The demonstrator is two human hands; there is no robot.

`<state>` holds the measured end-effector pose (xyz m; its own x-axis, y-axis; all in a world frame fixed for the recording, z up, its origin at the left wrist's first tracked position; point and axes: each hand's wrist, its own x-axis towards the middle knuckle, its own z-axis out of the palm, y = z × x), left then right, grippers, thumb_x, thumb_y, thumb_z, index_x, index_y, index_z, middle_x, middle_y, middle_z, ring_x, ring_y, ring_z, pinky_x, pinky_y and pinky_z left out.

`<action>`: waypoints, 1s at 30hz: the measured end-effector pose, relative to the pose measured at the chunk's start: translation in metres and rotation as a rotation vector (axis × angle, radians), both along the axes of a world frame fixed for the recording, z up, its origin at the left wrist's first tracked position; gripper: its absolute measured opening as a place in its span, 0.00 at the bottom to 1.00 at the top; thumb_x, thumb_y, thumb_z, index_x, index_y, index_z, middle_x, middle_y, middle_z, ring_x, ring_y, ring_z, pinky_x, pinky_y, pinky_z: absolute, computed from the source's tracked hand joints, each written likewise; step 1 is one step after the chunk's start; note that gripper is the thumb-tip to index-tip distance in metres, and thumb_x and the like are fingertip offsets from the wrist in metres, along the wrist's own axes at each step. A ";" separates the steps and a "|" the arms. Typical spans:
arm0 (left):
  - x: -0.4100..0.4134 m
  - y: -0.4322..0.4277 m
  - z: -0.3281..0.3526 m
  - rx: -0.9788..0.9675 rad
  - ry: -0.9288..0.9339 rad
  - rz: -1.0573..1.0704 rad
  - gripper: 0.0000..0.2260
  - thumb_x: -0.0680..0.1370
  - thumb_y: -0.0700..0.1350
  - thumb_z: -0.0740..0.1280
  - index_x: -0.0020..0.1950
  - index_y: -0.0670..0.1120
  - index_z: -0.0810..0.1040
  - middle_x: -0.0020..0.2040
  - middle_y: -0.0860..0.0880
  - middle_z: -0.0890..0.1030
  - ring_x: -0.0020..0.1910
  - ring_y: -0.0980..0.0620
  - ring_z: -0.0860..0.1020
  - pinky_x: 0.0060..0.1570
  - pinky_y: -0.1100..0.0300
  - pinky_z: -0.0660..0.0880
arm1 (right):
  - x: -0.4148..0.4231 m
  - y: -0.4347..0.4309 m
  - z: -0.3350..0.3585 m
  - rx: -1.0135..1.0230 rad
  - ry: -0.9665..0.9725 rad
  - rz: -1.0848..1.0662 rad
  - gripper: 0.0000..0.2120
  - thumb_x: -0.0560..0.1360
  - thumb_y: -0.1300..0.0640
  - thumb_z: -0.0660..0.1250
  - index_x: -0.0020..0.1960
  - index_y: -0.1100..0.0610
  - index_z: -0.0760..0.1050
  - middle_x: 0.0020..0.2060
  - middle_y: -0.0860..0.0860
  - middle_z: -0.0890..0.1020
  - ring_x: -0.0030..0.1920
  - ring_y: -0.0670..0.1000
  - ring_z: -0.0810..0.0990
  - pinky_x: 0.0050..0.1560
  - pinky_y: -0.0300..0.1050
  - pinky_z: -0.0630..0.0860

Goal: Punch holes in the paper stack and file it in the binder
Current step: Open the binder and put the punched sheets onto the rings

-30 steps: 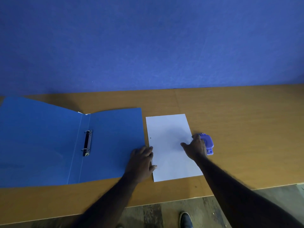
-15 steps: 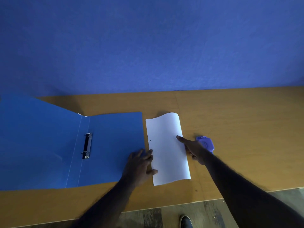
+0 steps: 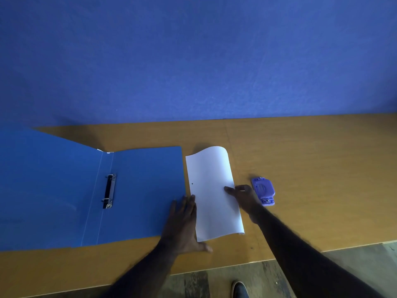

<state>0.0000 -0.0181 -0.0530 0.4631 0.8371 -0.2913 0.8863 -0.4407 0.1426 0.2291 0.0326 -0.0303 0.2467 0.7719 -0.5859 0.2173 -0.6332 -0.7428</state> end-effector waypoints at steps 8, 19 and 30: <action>0.002 -0.002 -0.005 0.109 -0.074 0.015 0.50 0.63 0.76 0.58 0.71 0.38 0.69 0.72 0.41 0.70 0.70 0.39 0.70 0.67 0.36 0.65 | 0.008 -0.033 0.003 0.043 -0.231 -0.078 0.30 0.69 0.40 0.73 0.62 0.59 0.72 0.53 0.52 0.78 0.52 0.53 0.78 0.51 0.50 0.76; -0.002 0.002 -0.007 0.177 -0.075 -0.012 0.46 0.64 0.74 0.59 0.66 0.38 0.75 0.71 0.43 0.72 0.69 0.41 0.72 0.63 0.35 0.68 | 0.026 -0.069 0.006 -0.021 0.085 -0.253 0.09 0.71 0.58 0.75 0.46 0.62 0.78 0.38 0.56 0.81 0.36 0.55 0.77 0.35 0.46 0.75; -0.003 0.004 -0.003 0.061 -0.052 0.024 0.58 0.62 0.82 0.46 0.77 0.41 0.59 0.79 0.45 0.52 0.78 0.43 0.54 0.73 0.38 0.53 | 0.033 -0.066 0.001 0.023 0.183 -0.202 0.15 0.74 0.72 0.65 0.59 0.62 0.74 0.48 0.58 0.81 0.44 0.58 0.80 0.32 0.46 0.79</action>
